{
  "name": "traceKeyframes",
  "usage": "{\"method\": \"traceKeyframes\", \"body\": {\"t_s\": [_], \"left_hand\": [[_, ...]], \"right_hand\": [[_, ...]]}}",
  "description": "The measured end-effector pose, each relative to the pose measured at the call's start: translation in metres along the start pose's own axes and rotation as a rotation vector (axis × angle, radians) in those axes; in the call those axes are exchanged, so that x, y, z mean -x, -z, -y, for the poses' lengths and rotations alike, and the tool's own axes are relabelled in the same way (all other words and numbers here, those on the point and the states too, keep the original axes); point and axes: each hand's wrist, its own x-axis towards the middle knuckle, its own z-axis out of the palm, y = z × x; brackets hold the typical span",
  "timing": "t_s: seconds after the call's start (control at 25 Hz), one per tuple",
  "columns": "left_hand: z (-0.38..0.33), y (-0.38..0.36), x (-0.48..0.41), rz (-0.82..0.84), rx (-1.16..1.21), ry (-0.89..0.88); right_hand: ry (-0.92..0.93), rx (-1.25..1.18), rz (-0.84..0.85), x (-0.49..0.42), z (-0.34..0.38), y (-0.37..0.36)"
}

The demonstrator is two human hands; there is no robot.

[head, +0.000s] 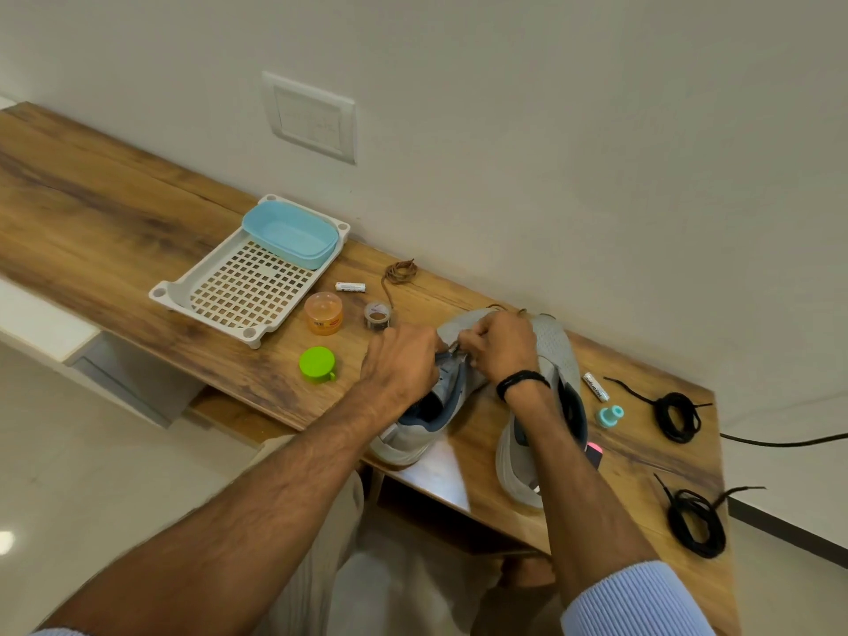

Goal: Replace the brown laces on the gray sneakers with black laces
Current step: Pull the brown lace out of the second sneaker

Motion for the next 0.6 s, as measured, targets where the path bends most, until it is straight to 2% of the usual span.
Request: {"method": "traceKeyframes", "body": {"t_s": [0.08, 0.12, 0.24, 0.32, 0.36, 0.48, 0.52, 0.56, 0.6], "left_hand": [[0.000, 0.000, 0.000, -0.003, 0.005, 0.015], [0.000, 0.000, -0.001, -0.011, 0.001, 0.021], [0.001, -0.002, -0.001, -0.018, -0.007, 0.036], [0.002, -0.003, -0.002, -0.014, 0.003, 0.040], [0.003, -0.003, -0.003, -0.016, 0.005, 0.034], [0.004, -0.001, -0.004, -0.027, 0.024, 0.011], [0.004, -0.001, -0.005, -0.032, 0.036, 0.005], [0.003, 0.000, -0.005, -0.037, 0.039, 0.002], [0.001, -0.001, -0.005, -0.044, 0.029, 0.001]], "right_hand": [[-0.094, -0.056, -0.079, 0.000, -0.002, -0.002], [-0.059, -0.048, -0.070, 0.000, -0.003, -0.001], [0.201, -0.027, 0.091, -0.001, -0.005, 0.007], [0.303, 0.062, 0.107, 0.000, -0.002, 0.009], [0.282, 0.091, 0.062, 0.000, -0.002, 0.007], [-0.108, -0.059, -0.217, -0.004, -0.007, 0.008], [-0.187, -0.079, -0.285, -0.004, -0.009, 0.008], [-0.195, -0.058, -0.303, -0.002, -0.010, 0.009], [-0.150, -0.023, -0.246, -0.001, -0.010, 0.009]]}}
